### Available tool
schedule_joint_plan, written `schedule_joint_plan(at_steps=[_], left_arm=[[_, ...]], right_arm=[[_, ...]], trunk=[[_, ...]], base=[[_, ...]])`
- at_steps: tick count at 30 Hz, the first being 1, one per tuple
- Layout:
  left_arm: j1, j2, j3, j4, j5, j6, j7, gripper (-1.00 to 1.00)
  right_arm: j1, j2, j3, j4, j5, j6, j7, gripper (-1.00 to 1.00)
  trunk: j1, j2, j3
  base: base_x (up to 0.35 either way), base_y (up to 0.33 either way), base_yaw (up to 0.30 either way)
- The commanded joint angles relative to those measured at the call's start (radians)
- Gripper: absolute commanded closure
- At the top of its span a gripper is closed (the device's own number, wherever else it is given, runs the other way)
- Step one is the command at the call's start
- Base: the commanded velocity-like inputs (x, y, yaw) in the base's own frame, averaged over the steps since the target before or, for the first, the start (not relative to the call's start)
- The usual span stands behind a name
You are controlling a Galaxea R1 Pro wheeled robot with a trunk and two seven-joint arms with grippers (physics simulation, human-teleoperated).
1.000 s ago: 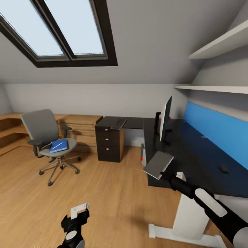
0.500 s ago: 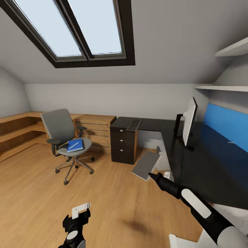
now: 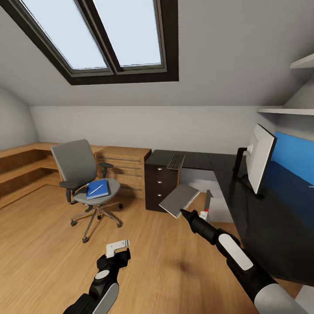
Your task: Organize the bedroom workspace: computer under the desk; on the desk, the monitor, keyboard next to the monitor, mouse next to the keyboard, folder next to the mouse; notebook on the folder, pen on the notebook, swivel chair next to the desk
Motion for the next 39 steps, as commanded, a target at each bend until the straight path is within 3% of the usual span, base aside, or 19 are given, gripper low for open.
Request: schedule_joint_plan(at_steps=[1,4,5,8,22,31,39], left_arm=[[-0.001,0.0,-0.003,-0.001,0.004,0.004,0.008,-1.0],[-0.001,0.002,0.0,0.033,0.003,0.006,0.012,-1.0],[-0.001,0.003,0.003,0.035,0.003,0.006,0.013,-1.0],[-0.001,0.003,0.003,0.036,0.003,0.005,0.013,-1.0],[-0.001,0.003,0.002,0.036,0.002,0.004,0.014,-1.0],[-0.001,0.003,0.002,0.036,0.001,0.004,0.015,-1.0],[-0.001,0.003,0.002,0.038,0.003,0.004,0.014,-1.0]], right_arm=[[-0.001,-0.001,0.001,0.0,-0.008,0.001,0.001,1.0],[0.0,-0.011,-0.002,0.003,-0.003,-0.003,0.001,1.0],[0.0,-0.031,-0.001,0.003,-0.004,-0.003,0.003,1.0],[0.0,-0.036,-0.002,0.003,-0.004,-0.004,0.003,1.0],[0.0,-0.04,-0.002,0.003,-0.004,-0.005,0.002,1.0],[0.0,-0.042,-0.002,0.003,-0.004,-0.004,0.002,1.0],[0.0,-0.066,-0.003,0.003,-0.005,-0.003,0.004,1.0]], trunk=[[0.001,-0.001,-0.001],[0.001,-0.001,-0.001],[0.001,-0.001,-0.001],[0.001,-0.001,-0.001],[0.001,-0.001,-0.003],[0.001,-0.001,-0.003],[0.001,-0.001,-0.003]], base=[[0.308,0.179,0.0],[0.308,0.19,0.0],[0.308,0.194,-0.098],[0.308,0.194,-0.157],[0.308,0.195,-0.238],[0.318,0.121,-0.039],[0.329,0.006,-0.001]])
